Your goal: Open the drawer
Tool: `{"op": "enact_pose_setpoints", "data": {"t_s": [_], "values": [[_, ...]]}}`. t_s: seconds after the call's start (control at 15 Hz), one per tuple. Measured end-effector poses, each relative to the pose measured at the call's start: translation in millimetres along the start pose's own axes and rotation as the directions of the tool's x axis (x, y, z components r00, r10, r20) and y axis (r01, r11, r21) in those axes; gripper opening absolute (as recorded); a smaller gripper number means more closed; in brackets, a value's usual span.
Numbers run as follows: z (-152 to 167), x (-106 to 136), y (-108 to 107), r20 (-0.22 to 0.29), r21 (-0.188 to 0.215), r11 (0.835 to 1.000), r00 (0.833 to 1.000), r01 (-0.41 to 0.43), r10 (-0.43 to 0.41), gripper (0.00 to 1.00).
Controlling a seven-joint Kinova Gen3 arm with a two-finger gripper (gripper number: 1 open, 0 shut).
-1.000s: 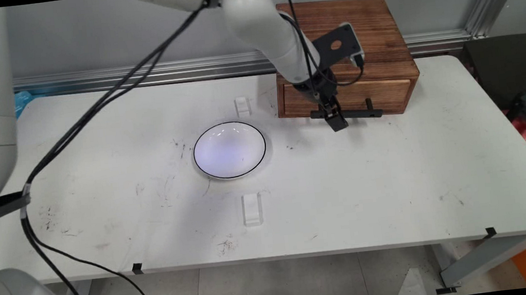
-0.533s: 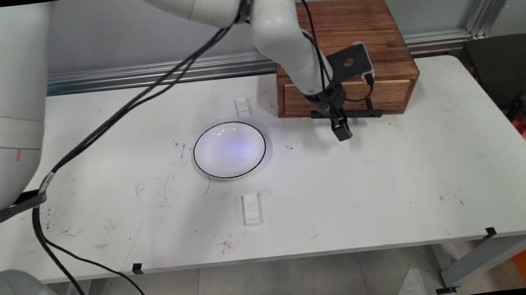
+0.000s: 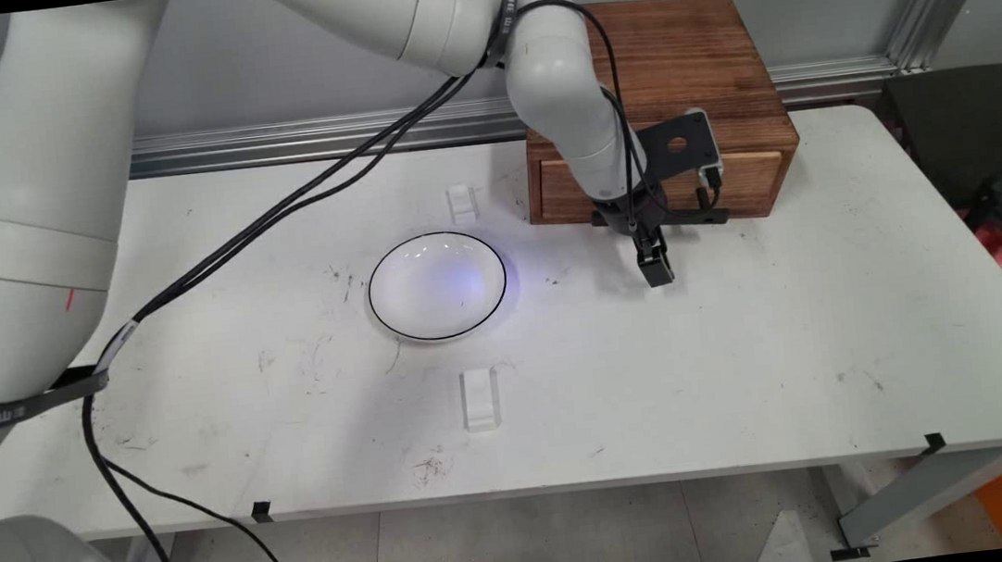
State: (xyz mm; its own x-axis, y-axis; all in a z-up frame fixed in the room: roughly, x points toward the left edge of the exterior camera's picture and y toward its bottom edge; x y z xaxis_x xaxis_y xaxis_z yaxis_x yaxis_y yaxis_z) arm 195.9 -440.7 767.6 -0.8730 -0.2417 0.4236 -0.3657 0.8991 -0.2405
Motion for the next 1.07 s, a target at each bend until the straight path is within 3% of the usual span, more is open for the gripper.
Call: {"op": "enact_pose_setpoints", "data": {"t_s": [0.4,1.07], "values": [[-1,-1,19,0.016,-0.042,0.999,1.0,-0.007,0.007,1.0],[-27,-9,75,0.05,-0.153,0.988,0.999,0.003,0.004,1.0]]}}
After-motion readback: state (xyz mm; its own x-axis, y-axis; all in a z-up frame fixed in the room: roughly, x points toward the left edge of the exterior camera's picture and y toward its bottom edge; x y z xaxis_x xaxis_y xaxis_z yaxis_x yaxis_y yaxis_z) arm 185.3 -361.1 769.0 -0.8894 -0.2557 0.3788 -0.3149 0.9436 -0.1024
